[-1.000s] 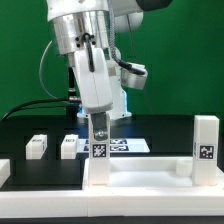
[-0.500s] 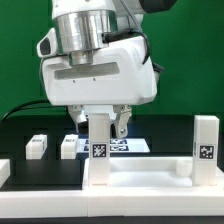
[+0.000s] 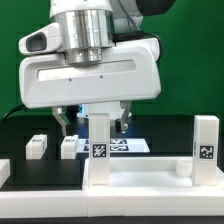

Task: Assemble desk

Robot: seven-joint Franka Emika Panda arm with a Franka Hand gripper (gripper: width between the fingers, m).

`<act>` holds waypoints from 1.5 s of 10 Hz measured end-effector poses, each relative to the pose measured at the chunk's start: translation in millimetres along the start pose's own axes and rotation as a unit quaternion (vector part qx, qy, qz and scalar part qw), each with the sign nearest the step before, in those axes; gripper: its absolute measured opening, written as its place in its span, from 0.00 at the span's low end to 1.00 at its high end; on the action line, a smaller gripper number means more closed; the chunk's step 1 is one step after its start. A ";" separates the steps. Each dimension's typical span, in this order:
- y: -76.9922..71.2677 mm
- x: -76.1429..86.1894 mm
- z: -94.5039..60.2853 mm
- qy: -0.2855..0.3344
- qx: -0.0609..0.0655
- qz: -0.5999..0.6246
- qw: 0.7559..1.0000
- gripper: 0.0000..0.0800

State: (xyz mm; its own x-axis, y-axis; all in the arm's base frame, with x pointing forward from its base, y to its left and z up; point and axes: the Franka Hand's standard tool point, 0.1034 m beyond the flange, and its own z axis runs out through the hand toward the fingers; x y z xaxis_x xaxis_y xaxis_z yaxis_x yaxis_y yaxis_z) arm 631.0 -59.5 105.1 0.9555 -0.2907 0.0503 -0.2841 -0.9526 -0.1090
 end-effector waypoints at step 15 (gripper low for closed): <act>3.3 5.1 2.8 -0.009 0.001 0.447 0.895 0.50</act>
Offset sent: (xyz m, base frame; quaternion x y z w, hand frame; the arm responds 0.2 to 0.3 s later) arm 0.0000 0.0000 0.0000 0.0000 0.0000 0.1938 0.9810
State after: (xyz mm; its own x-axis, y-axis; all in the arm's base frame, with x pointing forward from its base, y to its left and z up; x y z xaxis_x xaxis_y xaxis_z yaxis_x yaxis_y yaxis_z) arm 635.1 -63.9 102.3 0.3485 -0.9344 -0.0736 -0.9349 -0.3409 -0.0989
